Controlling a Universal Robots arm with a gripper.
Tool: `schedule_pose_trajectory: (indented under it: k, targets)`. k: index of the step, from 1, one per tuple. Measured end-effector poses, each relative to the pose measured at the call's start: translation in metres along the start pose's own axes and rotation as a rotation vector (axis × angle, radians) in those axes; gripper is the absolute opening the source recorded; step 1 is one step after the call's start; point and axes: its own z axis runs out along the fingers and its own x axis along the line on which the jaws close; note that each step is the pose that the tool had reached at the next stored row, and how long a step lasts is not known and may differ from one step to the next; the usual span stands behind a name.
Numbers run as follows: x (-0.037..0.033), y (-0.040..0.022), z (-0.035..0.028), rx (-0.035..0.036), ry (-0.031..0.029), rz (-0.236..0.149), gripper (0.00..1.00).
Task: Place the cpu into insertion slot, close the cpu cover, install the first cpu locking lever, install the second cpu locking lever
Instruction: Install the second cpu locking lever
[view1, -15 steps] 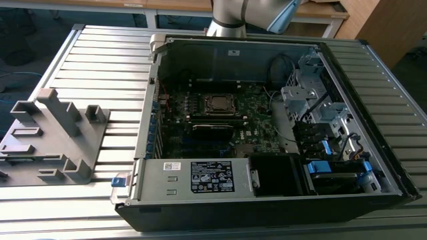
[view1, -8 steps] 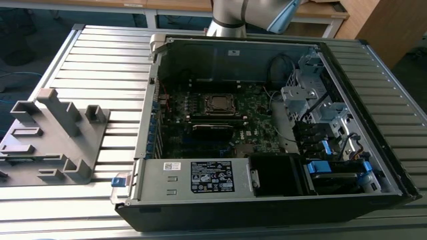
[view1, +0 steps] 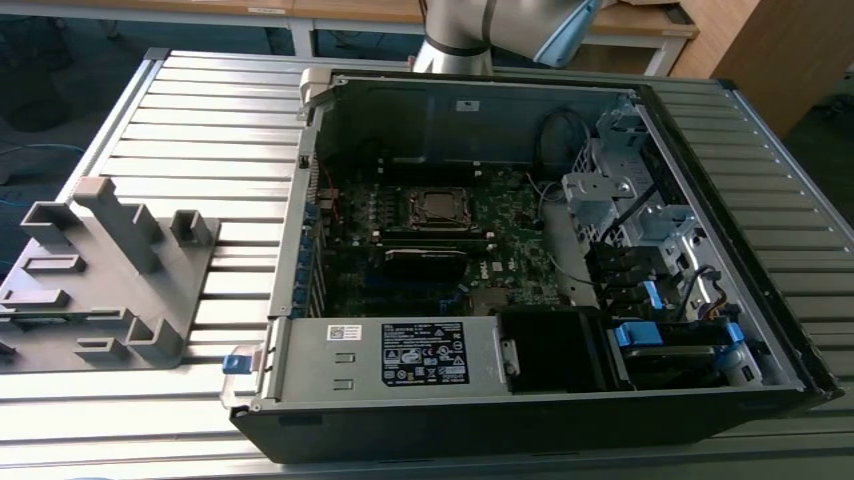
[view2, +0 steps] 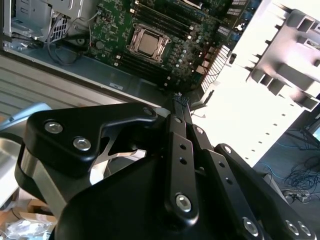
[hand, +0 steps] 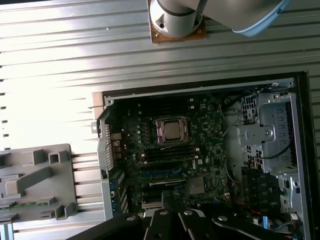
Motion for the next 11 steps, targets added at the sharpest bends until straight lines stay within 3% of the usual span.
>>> schedule_pose_trajectory:
  k: [6, 11]
  targets:
    - [0.0001, -0.0001, 0.0075, 0.0079, -0.0026, 0.000, 0.10]
    - [0.0001, -0.0001, 0.0080, 0.0081, -0.0026, 0.000, 0.10]
